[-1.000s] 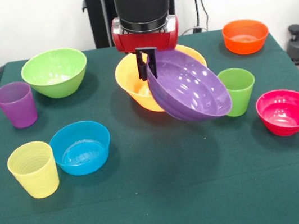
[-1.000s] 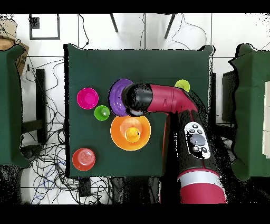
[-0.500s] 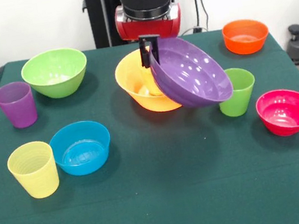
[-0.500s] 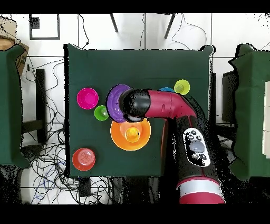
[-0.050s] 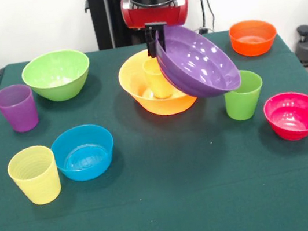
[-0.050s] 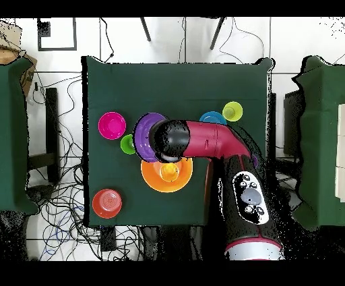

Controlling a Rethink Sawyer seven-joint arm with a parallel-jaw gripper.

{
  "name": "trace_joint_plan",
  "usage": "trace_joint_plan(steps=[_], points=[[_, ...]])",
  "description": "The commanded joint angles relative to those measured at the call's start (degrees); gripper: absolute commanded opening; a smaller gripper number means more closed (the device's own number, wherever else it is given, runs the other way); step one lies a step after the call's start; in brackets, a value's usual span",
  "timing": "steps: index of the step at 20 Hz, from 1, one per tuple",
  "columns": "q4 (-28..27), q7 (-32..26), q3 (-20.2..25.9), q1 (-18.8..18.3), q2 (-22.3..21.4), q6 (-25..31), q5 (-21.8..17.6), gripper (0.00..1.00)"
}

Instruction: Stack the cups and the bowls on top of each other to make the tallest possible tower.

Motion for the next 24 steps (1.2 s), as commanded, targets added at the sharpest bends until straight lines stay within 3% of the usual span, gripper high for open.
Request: trace_joint_plan(steps=[1, 9, 17, 24], points=[[5.3, -7.3, 6.0, -1.2, -1.9, 0.4, -3.0, 0.00], [9.7, -7.1, 11.2, -5.1, -2.2, -2.0, 1.0, 0.00], [16.7, -7.5, 21.7, -13.5, -0.9, -6.4, 6.1, 0.00], [20.0, -6.6, 28.1, -18.4, 0.5, -10.3, 4.5, 0.00]])
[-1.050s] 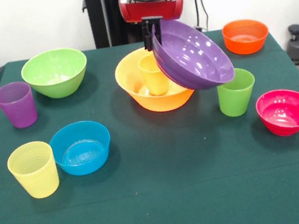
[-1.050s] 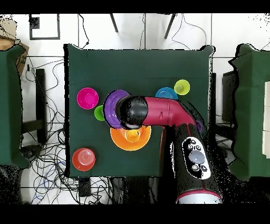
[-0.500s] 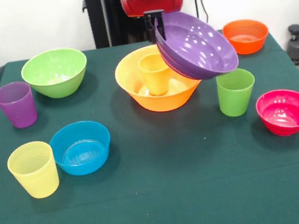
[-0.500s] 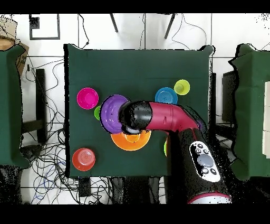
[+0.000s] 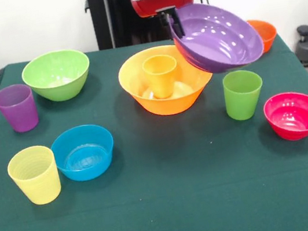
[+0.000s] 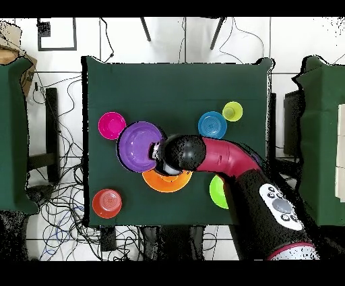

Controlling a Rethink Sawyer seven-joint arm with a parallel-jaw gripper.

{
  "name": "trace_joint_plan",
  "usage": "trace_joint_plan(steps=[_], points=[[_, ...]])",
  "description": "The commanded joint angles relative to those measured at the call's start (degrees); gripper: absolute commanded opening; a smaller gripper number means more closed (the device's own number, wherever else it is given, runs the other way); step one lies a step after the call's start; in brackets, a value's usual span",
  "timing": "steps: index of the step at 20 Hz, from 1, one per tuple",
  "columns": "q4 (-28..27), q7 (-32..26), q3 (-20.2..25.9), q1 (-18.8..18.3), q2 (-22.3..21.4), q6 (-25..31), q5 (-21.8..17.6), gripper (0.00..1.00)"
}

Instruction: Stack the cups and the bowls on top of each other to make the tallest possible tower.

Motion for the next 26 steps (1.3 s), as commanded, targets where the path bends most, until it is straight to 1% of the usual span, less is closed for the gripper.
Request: trace_joint_plan(steps=[1, 6, 11, 14, 17, 22, 26], points=[[6.7, -6.3, 10.6, -2.8, 2.7, -6.7, -0.1, 0.00], [9.1, -5.5, 14.2, -5.6, 2.8, -9.0, -1.8, 0.00], [11.1, -6.1, 19.4, -10.2, 4.6, -9.1, -1.5, 0.00], [11.8, -6.1, 21.3, -12.0, 5.5, -9.1, -2.1, 0.00], [12.4, -5.9, 22.7, -13.4, 6.8, -10.0, -3.3, 0.00], [13.0, -6.1, 24.8, -15.4, 7.5, -9.2, -4.6, 0.00], [13.3, -6.4, 25.0, -16.6, 8.9, -9.9, -7.0, 0.00]])
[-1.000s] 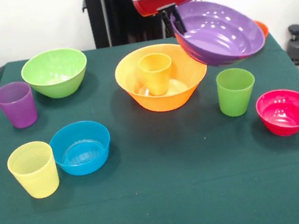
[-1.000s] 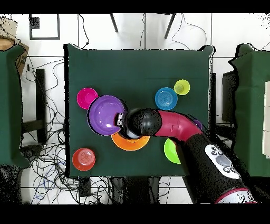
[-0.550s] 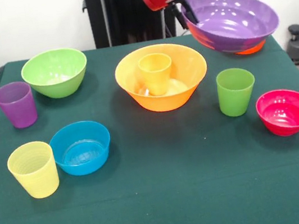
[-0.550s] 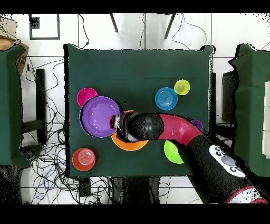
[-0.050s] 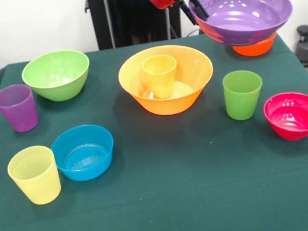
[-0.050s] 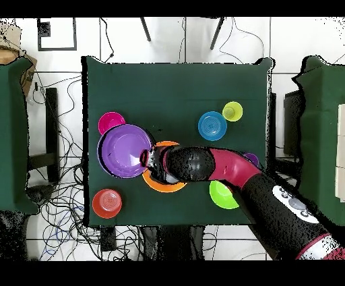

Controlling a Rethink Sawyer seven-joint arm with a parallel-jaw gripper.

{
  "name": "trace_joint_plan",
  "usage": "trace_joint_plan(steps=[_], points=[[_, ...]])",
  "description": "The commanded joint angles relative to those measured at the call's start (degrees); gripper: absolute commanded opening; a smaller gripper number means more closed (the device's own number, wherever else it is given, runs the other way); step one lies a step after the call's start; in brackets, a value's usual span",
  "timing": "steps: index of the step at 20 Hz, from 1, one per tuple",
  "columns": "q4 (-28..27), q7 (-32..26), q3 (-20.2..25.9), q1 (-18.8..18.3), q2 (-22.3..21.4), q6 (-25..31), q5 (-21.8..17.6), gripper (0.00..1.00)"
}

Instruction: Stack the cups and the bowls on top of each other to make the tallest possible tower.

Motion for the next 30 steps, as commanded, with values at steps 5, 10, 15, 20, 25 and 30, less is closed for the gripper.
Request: trace_joint_plan(steps=[5, 10, 15, 20, 25, 30], points=[[3.1, -5.6, 5.2, -1.4, 3.8, -1.8, -6.1, 0.00], [3.4, -5.4, 5.6, -2.4, 4.9, -2.0, -8.1, 0.00], [3.4, -5.7, 6.2, -3.5, 5.4, -1.4, -9.1, 0.00], [3.1, -5.7, 6.6, -4.0, 6.1, -0.8, -9.9, 0.00], [3.3, -6.5, 7.6, -5.7, 6.7, 0.3, -10.9, 0.00], [3.4, -7.4, 8.9, -7.9, 7.3, 2.0, -11.5, 0.00]])
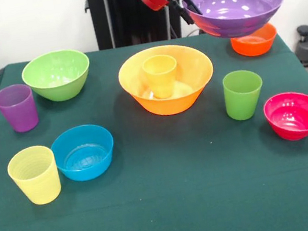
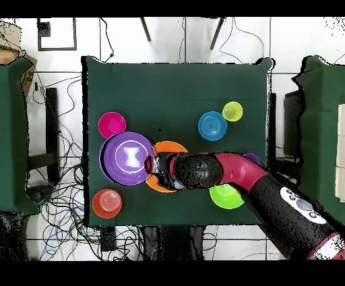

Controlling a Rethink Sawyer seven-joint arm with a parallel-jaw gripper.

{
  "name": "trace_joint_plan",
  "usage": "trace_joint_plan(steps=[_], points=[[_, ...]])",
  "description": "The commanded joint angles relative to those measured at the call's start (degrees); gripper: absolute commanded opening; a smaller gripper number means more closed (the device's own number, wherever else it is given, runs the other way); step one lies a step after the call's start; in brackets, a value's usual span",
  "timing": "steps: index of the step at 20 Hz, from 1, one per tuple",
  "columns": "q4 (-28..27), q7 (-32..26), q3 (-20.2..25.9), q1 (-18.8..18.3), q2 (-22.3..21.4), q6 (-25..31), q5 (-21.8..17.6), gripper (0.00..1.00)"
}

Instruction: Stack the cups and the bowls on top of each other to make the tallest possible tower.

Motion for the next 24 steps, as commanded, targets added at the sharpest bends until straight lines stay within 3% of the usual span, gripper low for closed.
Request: trace_joint_plan(steps=[1, 11, 24], points=[[2.0, -7.4, 2.3, -1.2, 2.9, 2.3, -3.9, 0.00], [2.6, -9.7, 4.3, -5.4, 3.3, 6.0, -5.4, 0.00], [2.7, -9.6, 5.7, -6.8, 3.3, 7.7, -6.3, 0.00]])
